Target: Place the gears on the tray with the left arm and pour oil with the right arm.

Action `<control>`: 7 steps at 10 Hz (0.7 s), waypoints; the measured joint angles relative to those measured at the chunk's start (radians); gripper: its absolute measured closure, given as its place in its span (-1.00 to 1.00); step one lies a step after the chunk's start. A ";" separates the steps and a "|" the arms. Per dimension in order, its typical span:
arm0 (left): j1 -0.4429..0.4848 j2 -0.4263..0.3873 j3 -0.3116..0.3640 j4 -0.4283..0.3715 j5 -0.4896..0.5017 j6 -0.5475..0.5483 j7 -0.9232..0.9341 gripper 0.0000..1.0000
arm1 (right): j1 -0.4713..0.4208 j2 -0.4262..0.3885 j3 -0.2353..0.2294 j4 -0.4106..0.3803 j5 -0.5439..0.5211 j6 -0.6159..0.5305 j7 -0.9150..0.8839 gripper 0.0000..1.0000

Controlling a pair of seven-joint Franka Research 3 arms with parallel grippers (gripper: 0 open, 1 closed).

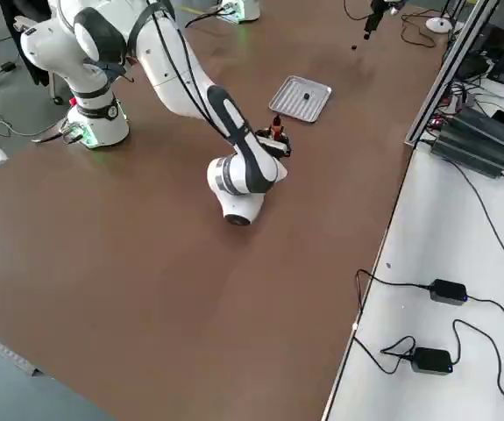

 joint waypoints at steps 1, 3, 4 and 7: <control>0.039 0.000 -0.001 -0.048 0.000 0.075 0.033 -1.00 | 0.000 -0.011 -0.001 -0.001 0.001 0.008 0.014 0.39; 0.076 0.000 -0.002 -0.142 0.000 0.219 0.050 -0.99 | 0.000 -0.077 -0.003 -0.021 0.001 0.039 0.072 0.39; 0.076 0.000 -0.003 -0.178 0.000 0.265 0.050 -0.99 | 0.000 -0.123 -0.003 -0.059 0.001 0.063 0.086 0.39; 0.075 0.000 -0.007 -0.231 0.000 0.327 0.040 -0.98 | 0.011 -0.236 -0.003 -0.208 0.001 0.108 0.110 0.39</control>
